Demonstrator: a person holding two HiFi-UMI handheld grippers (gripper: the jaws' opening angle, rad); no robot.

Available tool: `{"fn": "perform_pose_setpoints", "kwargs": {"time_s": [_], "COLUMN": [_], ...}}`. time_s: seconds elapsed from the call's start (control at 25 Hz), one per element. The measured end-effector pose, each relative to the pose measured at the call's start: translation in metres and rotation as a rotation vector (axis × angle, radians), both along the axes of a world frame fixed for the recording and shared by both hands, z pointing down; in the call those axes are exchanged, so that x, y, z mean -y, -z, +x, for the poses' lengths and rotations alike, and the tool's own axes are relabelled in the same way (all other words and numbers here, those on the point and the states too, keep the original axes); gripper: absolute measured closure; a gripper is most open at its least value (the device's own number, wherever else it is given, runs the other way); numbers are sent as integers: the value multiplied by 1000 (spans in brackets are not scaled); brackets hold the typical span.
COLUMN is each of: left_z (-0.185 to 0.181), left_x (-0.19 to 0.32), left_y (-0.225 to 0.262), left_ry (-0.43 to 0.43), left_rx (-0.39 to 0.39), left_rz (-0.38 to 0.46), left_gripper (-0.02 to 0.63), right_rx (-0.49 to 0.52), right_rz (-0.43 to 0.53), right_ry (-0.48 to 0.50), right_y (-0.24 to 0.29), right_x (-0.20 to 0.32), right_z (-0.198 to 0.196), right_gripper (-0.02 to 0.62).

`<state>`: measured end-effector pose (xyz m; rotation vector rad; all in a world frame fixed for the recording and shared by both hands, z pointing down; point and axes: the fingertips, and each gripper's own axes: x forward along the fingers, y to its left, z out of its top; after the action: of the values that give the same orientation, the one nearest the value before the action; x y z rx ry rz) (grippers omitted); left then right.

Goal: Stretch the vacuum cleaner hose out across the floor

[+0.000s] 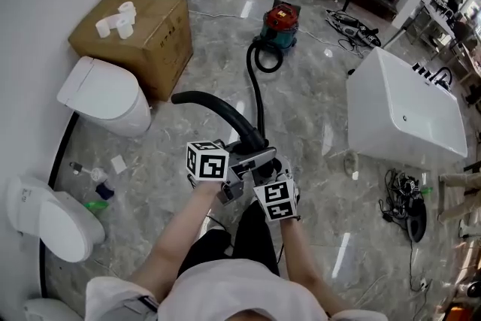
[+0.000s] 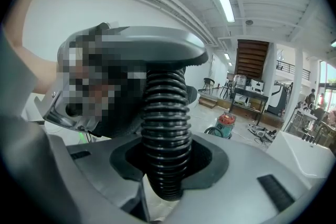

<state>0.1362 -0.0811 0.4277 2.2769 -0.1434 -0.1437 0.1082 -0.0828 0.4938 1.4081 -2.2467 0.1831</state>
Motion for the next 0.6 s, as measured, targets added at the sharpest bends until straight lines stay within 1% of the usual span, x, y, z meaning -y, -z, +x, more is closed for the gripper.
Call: {"fn": "perform_pose_setpoints", "kwargs": {"time_s": [0.36, 0.6], "left_z": [-49, -64], "left_x": [-56, -88], "left_y": [0, 2], "left_ry": [-16, -46], "left_rx": [-8, -1], "left_rz": [-2, 17], "left_gripper": [400, 400], "right_rx": [-1, 3], "right_rz": [24, 19], "right_ry": [-11, -32], "right_y": [0, 2], "right_x": [-54, -83], "right_z": [-49, -65], "right_gripper": [449, 449]}}
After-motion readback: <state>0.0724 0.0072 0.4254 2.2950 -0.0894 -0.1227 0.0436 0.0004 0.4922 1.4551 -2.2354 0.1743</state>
